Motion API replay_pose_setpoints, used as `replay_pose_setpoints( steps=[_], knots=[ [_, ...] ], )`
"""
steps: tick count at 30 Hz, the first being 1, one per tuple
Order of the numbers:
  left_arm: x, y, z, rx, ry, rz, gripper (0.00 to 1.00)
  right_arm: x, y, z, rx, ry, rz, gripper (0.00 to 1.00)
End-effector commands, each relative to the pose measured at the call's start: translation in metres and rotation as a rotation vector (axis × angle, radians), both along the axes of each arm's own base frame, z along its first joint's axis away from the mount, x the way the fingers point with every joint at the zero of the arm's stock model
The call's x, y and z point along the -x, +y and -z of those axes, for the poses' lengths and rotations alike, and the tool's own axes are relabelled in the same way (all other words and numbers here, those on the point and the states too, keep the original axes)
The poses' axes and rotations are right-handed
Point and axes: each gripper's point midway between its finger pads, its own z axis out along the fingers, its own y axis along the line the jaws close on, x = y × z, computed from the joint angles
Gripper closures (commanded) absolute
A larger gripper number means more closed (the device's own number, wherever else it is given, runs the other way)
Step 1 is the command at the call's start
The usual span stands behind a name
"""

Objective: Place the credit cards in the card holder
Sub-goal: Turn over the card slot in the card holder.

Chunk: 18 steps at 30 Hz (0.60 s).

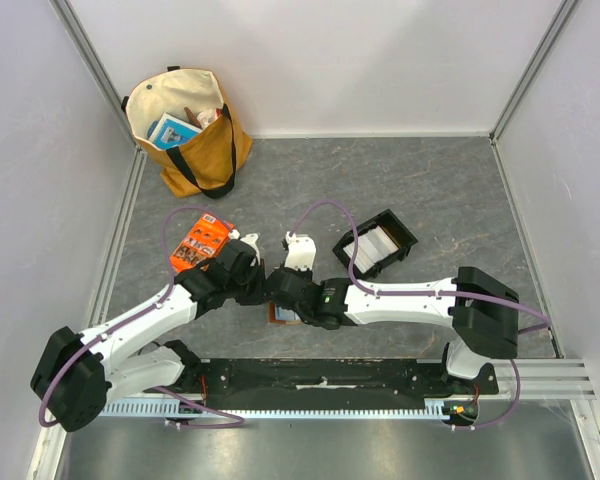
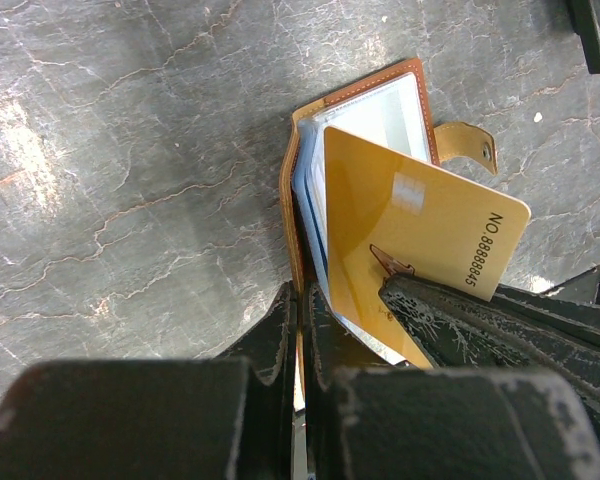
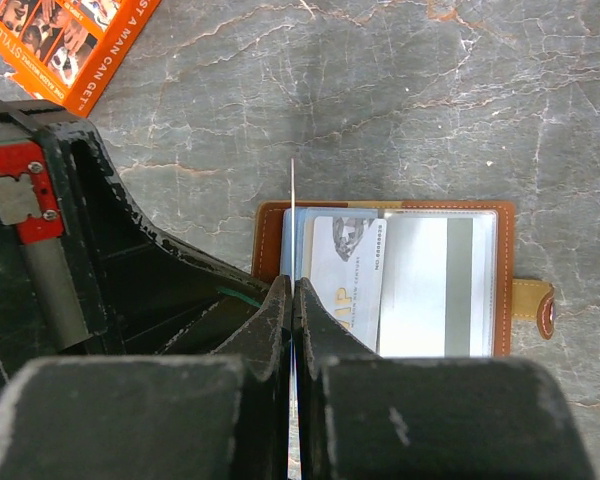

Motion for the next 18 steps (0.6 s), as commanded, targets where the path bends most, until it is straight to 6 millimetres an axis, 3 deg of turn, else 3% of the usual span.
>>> replay_pose_setpoints(
  steps=[1,5,10,14,18],
  knots=[
    [-0.004,-0.006,-0.010,0.037,-0.011,-0.013,0.98,-0.002,0.001,0.001,-0.013,-0.011,0.022,1.00],
    [-0.004,-0.006,-0.010,0.037,-0.012,-0.013,0.98,-0.001,0.000,0.010,0.010,0.003,0.018,1.00],
    [-0.003,-0.004,-0.007,0.025,-0.010,-0.018,0.98,-0.004,-0.007,-0.004,0.007,-0.030,0.037,1.00],
    [-0.003,0.002,0.000,-0.006,0.000,-0.030,0.98,-0.007,-0.019,-0.013,0.017,-0.053,0.057,1.00],
    [-0.002,0.004,0.003,-0.015,0.000,-0.032,0.98,-0.007,-0.038,-0.007,0.051,-0.052,0.085,1.00]
  ],
)
